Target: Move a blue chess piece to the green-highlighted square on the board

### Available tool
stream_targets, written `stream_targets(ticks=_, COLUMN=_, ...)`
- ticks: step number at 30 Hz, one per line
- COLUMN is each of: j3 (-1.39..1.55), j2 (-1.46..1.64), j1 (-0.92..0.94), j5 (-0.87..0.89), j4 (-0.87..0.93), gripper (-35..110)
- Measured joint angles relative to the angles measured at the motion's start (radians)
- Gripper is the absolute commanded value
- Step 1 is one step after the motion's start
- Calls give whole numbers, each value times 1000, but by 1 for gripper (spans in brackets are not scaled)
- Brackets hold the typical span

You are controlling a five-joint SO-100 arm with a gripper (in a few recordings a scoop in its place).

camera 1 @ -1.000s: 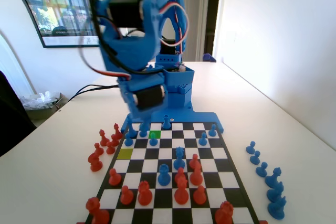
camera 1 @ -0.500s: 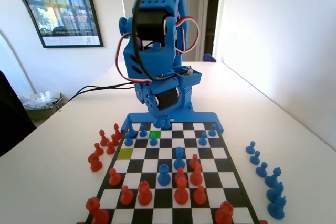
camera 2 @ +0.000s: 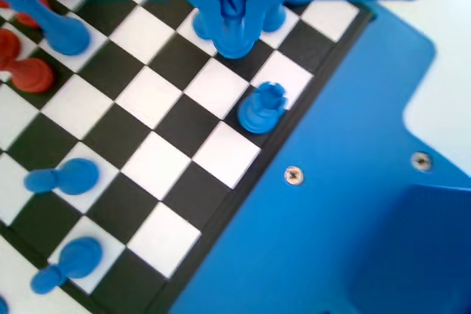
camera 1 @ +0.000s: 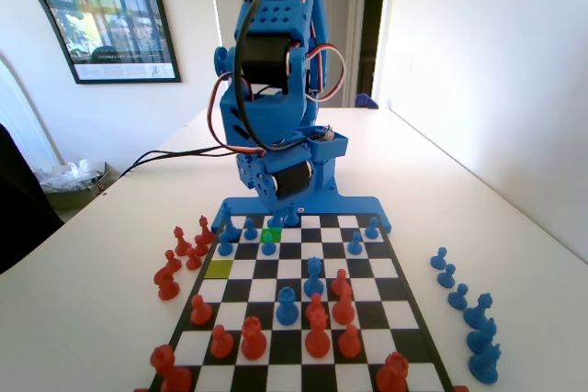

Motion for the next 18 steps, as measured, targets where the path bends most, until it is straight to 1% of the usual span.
stream_targets(ticks=6, j3=15, j2=-3, j1=6, j5=5, j4=-41, gripper=1)
stream_targets(ticks=18, j3=37, j2=-3, j1=14, j5=-2, j4=-61, gripper=1)
